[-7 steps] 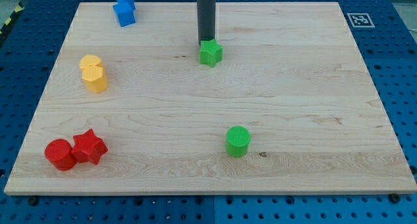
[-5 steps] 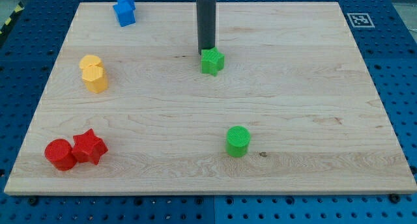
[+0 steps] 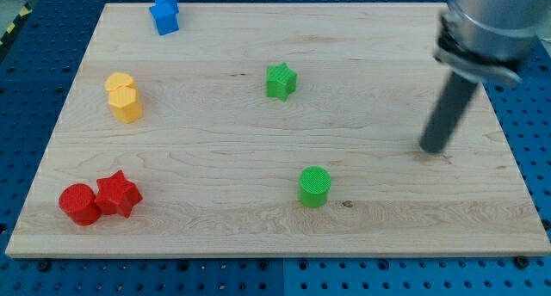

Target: Slide the green circle to the center

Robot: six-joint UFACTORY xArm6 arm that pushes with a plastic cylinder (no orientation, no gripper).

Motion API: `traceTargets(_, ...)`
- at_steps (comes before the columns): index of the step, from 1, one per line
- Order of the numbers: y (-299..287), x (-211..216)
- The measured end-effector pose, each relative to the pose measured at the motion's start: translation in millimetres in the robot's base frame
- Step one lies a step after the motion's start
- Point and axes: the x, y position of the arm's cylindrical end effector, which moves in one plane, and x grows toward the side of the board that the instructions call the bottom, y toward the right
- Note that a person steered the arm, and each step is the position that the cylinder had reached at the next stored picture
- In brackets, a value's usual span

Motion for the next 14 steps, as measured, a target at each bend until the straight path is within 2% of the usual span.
traceTargets(1, -9.4, 76.7)
traceTargets(2, -37.9, 93.0)
traceTargets(4, -144.8, 91.8)
traceTargets(5, -145.2, 91.7)
traceTargets(10, -151.5, 28.7)
traceTargets(14, -173.0, 33.8)
